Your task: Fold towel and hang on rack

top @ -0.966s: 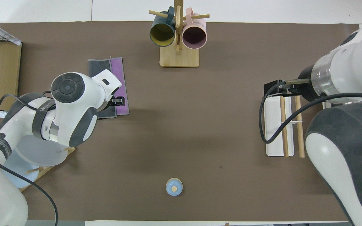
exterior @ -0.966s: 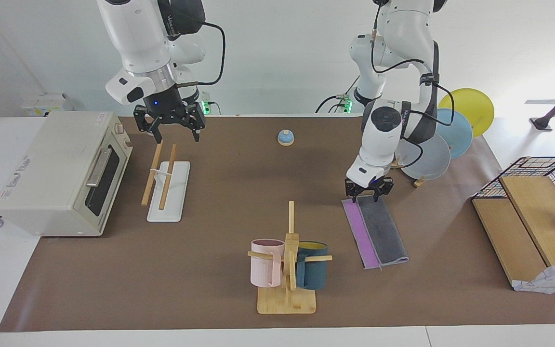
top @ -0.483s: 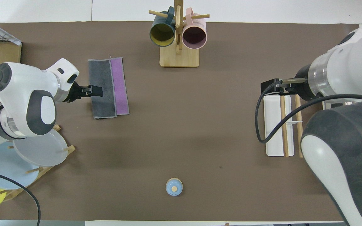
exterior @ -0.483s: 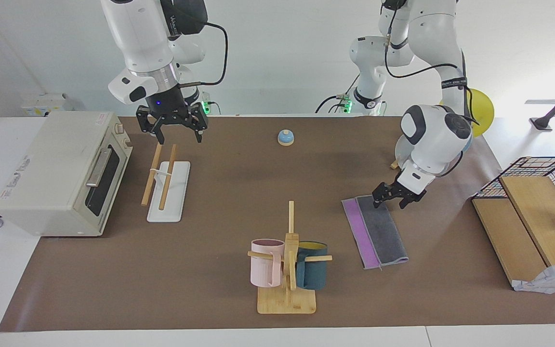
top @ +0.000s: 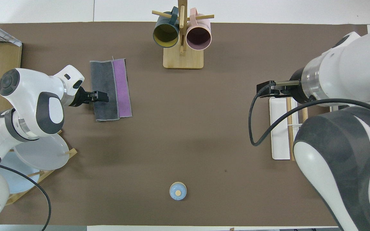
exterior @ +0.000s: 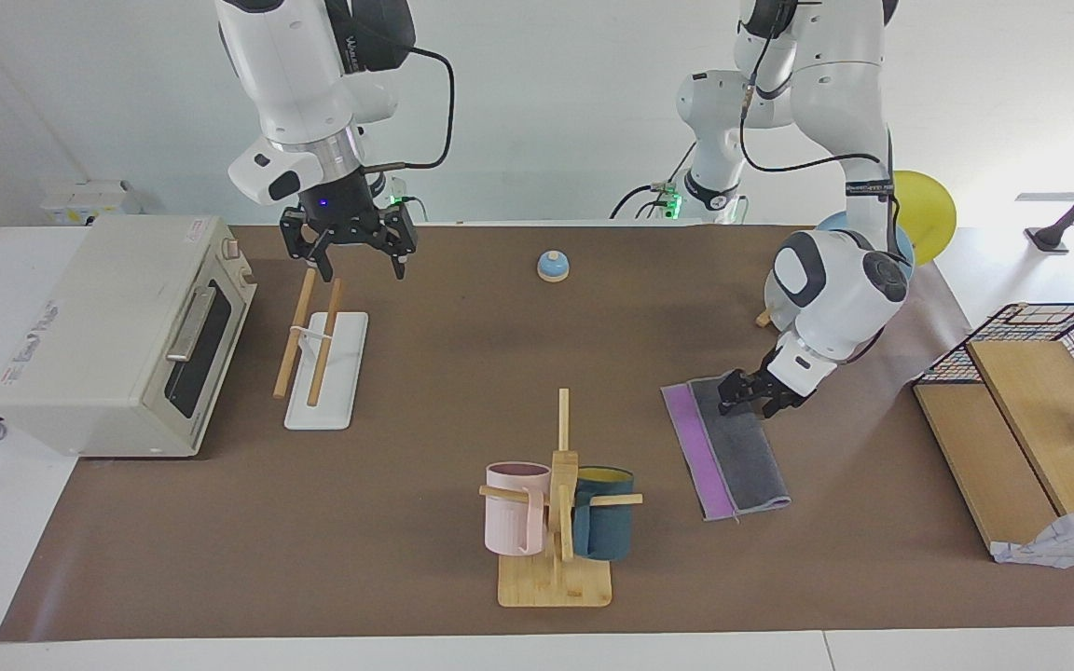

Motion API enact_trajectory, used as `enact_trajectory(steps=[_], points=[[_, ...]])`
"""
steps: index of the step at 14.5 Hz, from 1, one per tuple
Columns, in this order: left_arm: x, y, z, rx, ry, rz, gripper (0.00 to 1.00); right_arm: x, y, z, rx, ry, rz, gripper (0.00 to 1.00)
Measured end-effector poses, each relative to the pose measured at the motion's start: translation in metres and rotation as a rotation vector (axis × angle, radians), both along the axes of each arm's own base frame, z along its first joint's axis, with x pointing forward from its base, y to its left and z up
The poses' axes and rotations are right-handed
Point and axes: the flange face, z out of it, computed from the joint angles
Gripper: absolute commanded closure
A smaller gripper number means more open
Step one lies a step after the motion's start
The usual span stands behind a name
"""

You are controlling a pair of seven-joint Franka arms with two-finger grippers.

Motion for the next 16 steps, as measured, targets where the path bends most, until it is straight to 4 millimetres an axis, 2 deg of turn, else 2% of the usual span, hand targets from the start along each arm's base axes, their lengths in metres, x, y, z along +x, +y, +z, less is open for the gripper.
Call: enact_trajectory(steps=[2, 4, 8, 12, 14, 16], points=[[-0.001, 0.000, -0.002, 0.000, 0.003, -0.007, 0.18, -0.001, 0.010, -0.004, 0.002, 0.003, -0.001, 0.00], [-0.002, 0.001, -0.002, 0.000, 0.004, -0.011, 0.30, -0.002, 0.016, -0.004, 0.004, 0.002, -0.006, 0.00], [-0.004, 0.001, -0.005, -0.002, 0.025, -0.017, 0.43, -0.002, 0.017, -0.004, 0.006, -0.001, -0.010, 0.00], [-0.005, 0.002, -0.006, -0.003, 0.035, -0.019, 0.77, -0.002, 0.017, -0.004, 0.006, -0.001, -0.010, 0.00], [-0.006, 0.003, -0.006, -0.003, 0.038, -0.017, 1.00, -0.002, 0.017, -0.004, 0.006, -0.001, -0.009, 0.00], [-0.006, 0.003, -0.006, -0.004, 0.039, -0.016, 1.00, -0.002, 0.018, -0.004, 0.006, 0.000, -0.011, 0.00]])
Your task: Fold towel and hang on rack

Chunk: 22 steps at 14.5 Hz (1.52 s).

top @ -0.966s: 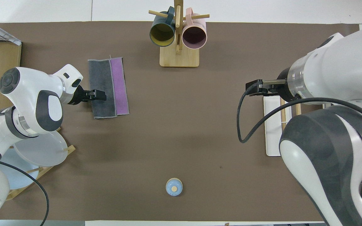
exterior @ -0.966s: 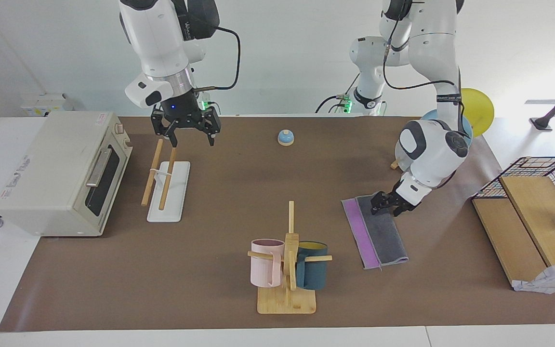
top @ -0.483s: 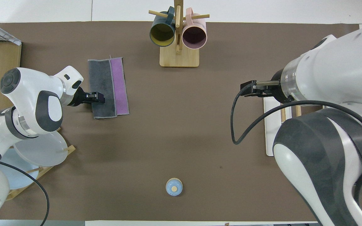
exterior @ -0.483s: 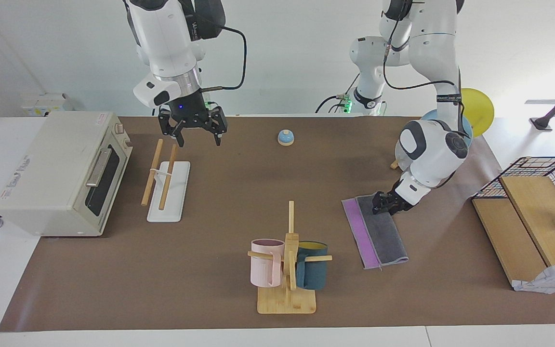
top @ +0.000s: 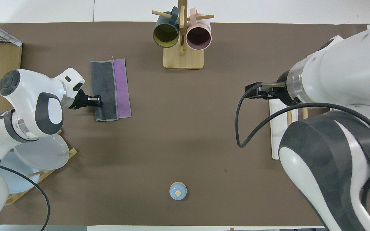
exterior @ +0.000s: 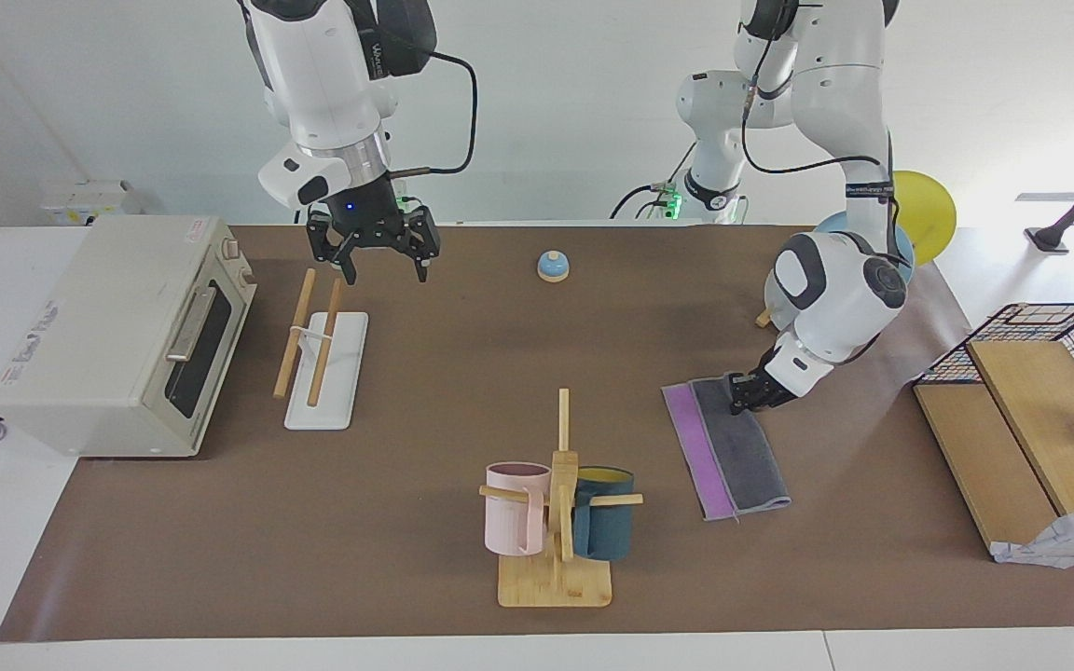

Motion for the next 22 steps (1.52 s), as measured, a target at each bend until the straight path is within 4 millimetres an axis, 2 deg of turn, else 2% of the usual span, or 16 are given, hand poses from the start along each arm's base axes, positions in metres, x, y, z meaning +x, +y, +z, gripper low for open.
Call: enact_trajectory(steps=[5, 7, 11, 14, 16, 19, 21, 22], points=[[0.001, 0.005, 0.007, -0.013, 0.024, 0.046, 1.00, -0.003, 0.008, 0.000, 0.005, 0.003, -0.033, 0.00], [0.006, 0.004, 0.027, -0.025, 0.045, 0.120, 1.00, -0.006, 0.019, 0.000, 0.009, 0.005, -0.059, 0.00], [0.015, -0.012, 0.088, -0.056, 0.099, 0.325, 1.00, -0.011, 0.032, 0.000, 0.025, 0.009, -0.098, 0.00], [0.016, -0.039, 0.133, -0.066, 0.156, 0.502, 1.00, -0.009, 0.042, 0.006, 0.149, 0.016, -0.213, 0.00], [0.013, -0.068, 0.165, -0.047, 0.191, 0.644, 1.00, -0.011, 0.053, 0.009, 0.204, 0.019, -0.288, 0.00], [0.003, -0.119, 0.210, -0.068, 0.244, 0.898, 1.00, -0.015, 0.070, 0.006, 0.275, 0.051, -0.400, 0.00], [-0.007, -0.142, 0.233, -0.097, 0.277, 1.050, 1.00, -0.013, 0.074, 0.002, 0.355, 0.082, -0.506, 0.00], [-0.012, -0.147, 0.245, -0.113, 0.290, 1.117, 1.00, -0.011, 0.075, 0.000, 0.403, 0.095, -0.570, 0.00]])
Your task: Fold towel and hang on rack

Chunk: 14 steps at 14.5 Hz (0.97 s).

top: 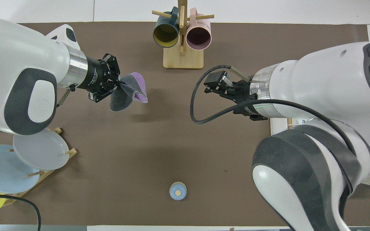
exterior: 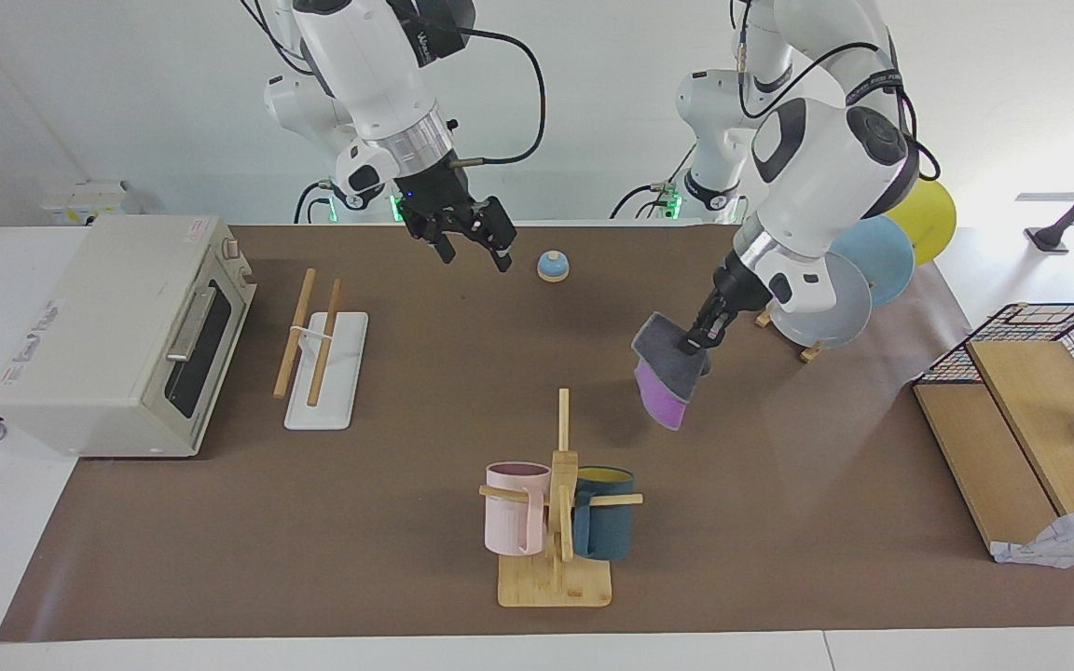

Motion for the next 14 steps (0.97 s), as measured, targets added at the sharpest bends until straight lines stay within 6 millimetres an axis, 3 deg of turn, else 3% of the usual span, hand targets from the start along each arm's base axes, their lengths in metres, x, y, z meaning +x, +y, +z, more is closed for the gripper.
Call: enact_trajectory(steps=[3, 6, 9, 14], points=[[-0.014, -0.014, 0.030, -0.035, 0.027, 0.182, 1.00, 0.005, 0.003, -0.005, 0.158, 0.064, -0.204, 0.00], [-0.030, -0.043, 0.047, -0.082, 0.044, 0.299, 1.00, 0.013, 0.003, -0.009, 0.327, 0.099, -0.429, 0.00], [-0.042, -0.070, 0.055, -0.125, 0.059, 0.374, 1.00, 0.017, 0.018, -0.024, 0.487, 0.125, -0.589, 0.00], [-0.048, -0.090, 0.064, -0.204, 0.055, 0.492, 1.00, 0.018, 0.031, -0.037, 0.606, 0.243, -0.710, 0.00]])
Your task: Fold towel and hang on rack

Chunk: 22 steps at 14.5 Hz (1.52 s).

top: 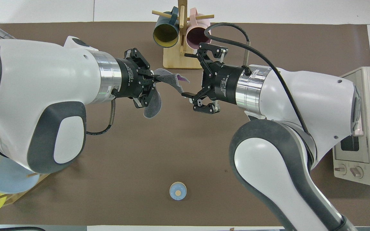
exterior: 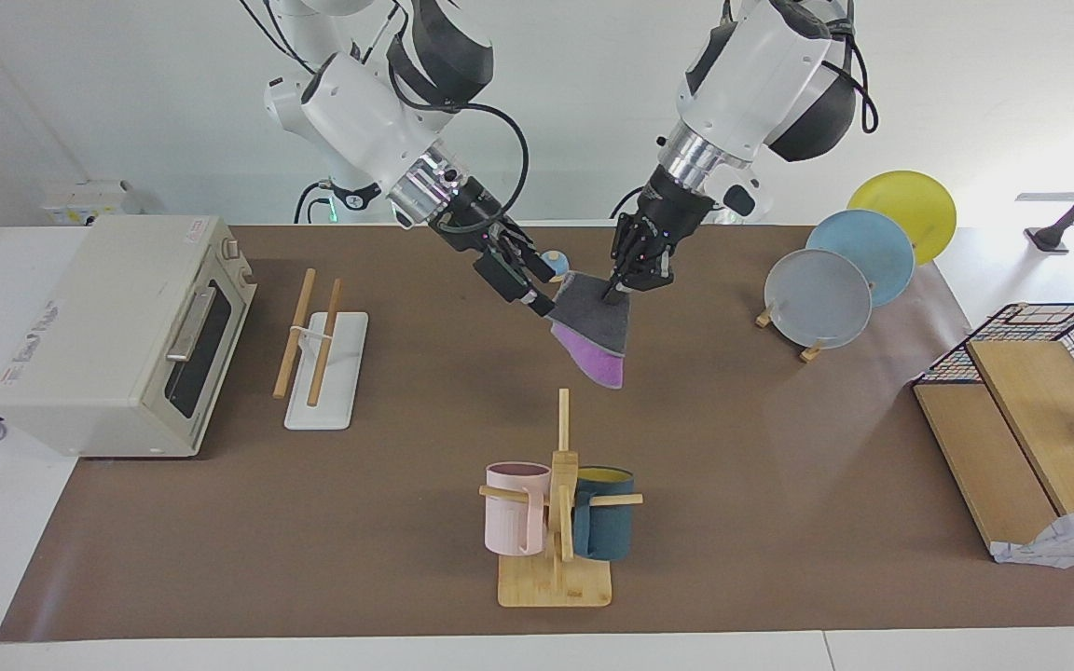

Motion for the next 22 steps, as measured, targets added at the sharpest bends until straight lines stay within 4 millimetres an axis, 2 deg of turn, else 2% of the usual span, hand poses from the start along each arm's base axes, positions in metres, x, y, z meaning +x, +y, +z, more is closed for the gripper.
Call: enact_trajectory(steps=[3, 8, 9, 11, 12, 18, 22], points=[[-0.004, -0.008, 0.001, -0.010, 0.004, 0.011, 1.00, -0.006, 0.016, -0.008, 0.012, 0.017, -0.027, 0.00], [-0.005, -0.009, 0.001, -0.013, 0.005, 0.016, 1.00, 0.005, 0.016, -0.031, -0.017, -0.012, -0.033, 0.00], [-0.005, -0.009, 0.001, -0.014, 0.005, 0.017, 1.00, 0.007, 0.017, -0.035, -0.026, -0.019, -0.024, 0.14], [-0.005, -0.009, 0.001, -0.014, 0.005, 0.017, 1.00, 0.006, 0.021, -0.039, -0.038, -0.035, -0.005, 0.79], [-0.005, -0.009, 0.001, -0.014, 0.005, 0.018, 1.00, 0.005, 0.023, -0.039, -0.042, -0.044, 0.005, 1.00], [-0.005, -0.009, 0.001, -0.015, 0.006, 0.019, 1.00, 0.006, 0.023, -0.038, -0.078, -0.115, 0.065, 1.00], [-0.005, -0.010, 0.001, -0.015, 0.006, 0.018, 1.00, 0.010, 0.014, -0.040, -0.149, -0.216, 0.193, 1.00]])
